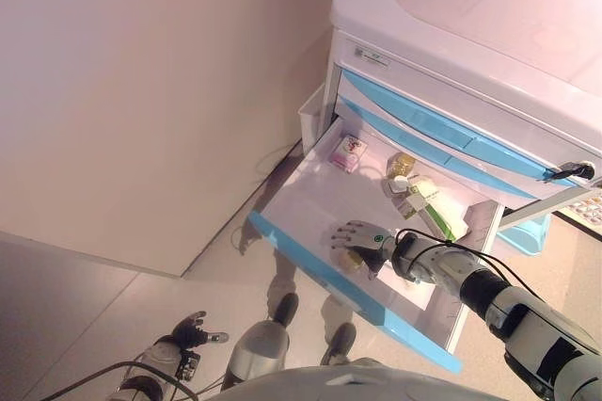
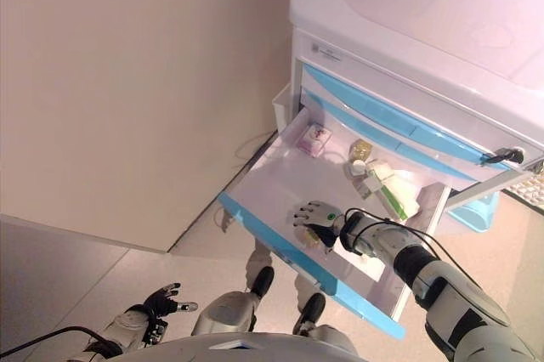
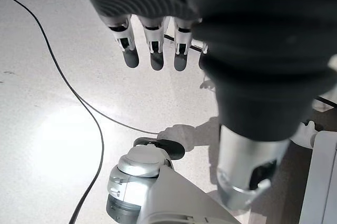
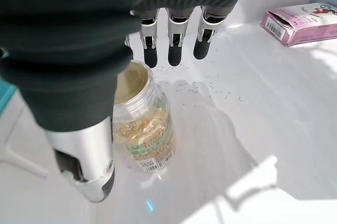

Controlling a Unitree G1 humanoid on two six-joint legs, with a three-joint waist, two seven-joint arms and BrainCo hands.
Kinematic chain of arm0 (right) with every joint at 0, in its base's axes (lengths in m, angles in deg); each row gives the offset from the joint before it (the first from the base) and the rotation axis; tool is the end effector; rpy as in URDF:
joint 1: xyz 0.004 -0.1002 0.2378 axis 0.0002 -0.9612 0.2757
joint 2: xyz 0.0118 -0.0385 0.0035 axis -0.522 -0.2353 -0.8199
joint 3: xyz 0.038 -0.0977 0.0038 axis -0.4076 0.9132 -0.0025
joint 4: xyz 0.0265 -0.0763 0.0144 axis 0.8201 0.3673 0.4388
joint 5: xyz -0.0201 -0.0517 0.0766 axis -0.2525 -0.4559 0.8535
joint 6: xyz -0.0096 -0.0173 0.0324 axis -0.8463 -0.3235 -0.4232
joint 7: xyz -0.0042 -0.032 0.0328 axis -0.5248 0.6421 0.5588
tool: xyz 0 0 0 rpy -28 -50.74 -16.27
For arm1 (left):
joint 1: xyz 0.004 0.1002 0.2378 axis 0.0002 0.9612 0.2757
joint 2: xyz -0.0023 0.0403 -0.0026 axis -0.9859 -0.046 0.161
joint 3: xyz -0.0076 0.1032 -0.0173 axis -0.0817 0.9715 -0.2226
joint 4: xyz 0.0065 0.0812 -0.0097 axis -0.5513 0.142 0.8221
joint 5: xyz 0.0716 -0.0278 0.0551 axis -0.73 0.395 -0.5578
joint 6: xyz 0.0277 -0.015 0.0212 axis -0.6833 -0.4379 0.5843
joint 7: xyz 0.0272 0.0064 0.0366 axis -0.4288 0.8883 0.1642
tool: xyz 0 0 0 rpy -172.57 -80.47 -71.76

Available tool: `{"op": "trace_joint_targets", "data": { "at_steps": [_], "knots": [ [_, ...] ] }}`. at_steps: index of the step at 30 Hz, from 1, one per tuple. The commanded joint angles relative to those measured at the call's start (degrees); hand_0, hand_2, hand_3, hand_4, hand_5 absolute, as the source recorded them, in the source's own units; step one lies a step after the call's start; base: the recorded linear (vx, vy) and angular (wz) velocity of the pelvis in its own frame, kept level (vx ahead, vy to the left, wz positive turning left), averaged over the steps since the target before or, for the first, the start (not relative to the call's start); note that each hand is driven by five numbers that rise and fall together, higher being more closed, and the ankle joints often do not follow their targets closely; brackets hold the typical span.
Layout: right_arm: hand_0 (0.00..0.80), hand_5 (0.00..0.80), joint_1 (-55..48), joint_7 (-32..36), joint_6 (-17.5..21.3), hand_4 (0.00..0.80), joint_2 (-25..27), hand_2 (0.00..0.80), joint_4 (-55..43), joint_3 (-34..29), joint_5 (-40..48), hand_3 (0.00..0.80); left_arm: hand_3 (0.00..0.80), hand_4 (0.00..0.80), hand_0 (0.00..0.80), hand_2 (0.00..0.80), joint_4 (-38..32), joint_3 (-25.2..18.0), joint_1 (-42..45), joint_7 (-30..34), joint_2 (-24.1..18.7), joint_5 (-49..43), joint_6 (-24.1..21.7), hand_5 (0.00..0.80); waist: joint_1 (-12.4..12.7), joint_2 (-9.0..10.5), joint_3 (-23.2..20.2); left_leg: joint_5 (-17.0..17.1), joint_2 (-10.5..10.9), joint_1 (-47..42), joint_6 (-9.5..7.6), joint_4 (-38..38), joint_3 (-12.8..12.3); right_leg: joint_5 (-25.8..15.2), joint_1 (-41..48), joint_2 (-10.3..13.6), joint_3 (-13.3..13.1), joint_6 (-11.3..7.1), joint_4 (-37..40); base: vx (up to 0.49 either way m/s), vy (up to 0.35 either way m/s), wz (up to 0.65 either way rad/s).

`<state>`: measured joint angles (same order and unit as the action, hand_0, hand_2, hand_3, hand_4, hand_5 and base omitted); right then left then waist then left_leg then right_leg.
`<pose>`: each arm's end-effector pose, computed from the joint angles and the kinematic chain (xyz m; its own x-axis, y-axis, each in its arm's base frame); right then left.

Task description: Open the drawer and pick up the medicine

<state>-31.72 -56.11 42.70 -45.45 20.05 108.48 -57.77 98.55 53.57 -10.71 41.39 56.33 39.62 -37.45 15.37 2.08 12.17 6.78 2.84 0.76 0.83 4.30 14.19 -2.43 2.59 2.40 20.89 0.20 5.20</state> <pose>0.2337 -0.1774 -0.0020 0.5805 0.6051 -0.5449 -0.3162 -0.4491 -0.8357 0.0961 0.2531 -0.0933 0.4731 0.1532 -0.8676 0.1965 0.9416 0.2734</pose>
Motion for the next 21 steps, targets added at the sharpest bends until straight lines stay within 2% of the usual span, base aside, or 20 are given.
{"op": "trace_joint_targets", "data": {
  "at_steps": [1,4,5,6,8,21],
  "knots": [
    [0.000,0.000,1.2,-1.5,1.2,0.000,-1.3,0.000,-0.2,2.3,0.6,0.000,0.000,0.000,0.000,0.000,3.4,2.5,-1.0,-0.7,-0.3,-1.3,0.1,0.000,0.2,0.91,-1.3,-3.5,0.5,2.0,1.15,0.1,-1.2,6.0,1.6,0.0,0.3,-2.36,-4.4,0.000,0.000,0.00],
    [0.000,0.000,1.2,-1.4,1.2,0.000,-1.2,0.000,-0.2,2.3,1.0,0.000,0.000,0.000,0.000,0.000,3.3,2.4,-0.9,-0.6,-0.4,-1.2,0.2,0.000,0.2,0.88,-1.4,-3.5,0.5,1.9,1.15,0.2,-1.2,6.0,1.6,0.0,0.3,-2.40,-4.3,0.000,0.000,0.00],
    [0.182,0.182,1.1,-1.5,1.3,0.182,-1.2,0.182,-0.2,2.3,1.0,0.182,0.000,0.000,0.000,0.000,3.4,2.4,-0.9,-0.6,-0.4,-1.2,0.2,0.000,0.2,0.87,-1.4,-3.5,0.5,1.9,1.15,0.2,-1.2,6.0,1.5,0.0,0.3,-2.40,-4.4,0.000,0.000,0.00],
    [0.493,0.493,1.1,-1.5,1.3,0.493,-1.3,0.493,-0.1,2.1,0.8,0.493,0.000,0.000,0.000,0.000,3.4,2.5,-1.0,-0.7,-0.3,-1.2,0.2,0.000,0.1,0.87,-1.3,-3.5,0.5,2.0,1.12,0.2,-1.1,6.0,1.4,0.0,0.2,-2.36,-4.4,0.000,0.000,0.00],
    [0.800,0.800,1.2,-1.6,1.3,0.800,-1.4,0.800,0.0,2.1,0.6,0.800,0.000,0.000,0.000,0.000,3.4,2.5,-1.0,-0.7,-0.3,-1.1,0.1,0.000,0.1,0.83,-1.3,-3.5,0.5,2.0,1.12,0.2,-1.2,6.0,1.5,0.0,0.2,-2.39,-4.3,0.000,0.000,0.00],
    [0.800,0.800,1.0,-1.5,1.4,0.800,-1.3,0.800,-0.2,2.3,0.7,0.800,0.000,0.000,0.000,0.000,3.5,2.4,-0.9,-0.7,-0.2,-1.3,0.0,0.000,0.0,1.12,-1.5,-3.6,0.4,1.9,1.13,0.3,-1.3,5.8,1.6,0.0,0.2,-2.47,-4.0,0.000,0.000,0.00]
  ]
}}
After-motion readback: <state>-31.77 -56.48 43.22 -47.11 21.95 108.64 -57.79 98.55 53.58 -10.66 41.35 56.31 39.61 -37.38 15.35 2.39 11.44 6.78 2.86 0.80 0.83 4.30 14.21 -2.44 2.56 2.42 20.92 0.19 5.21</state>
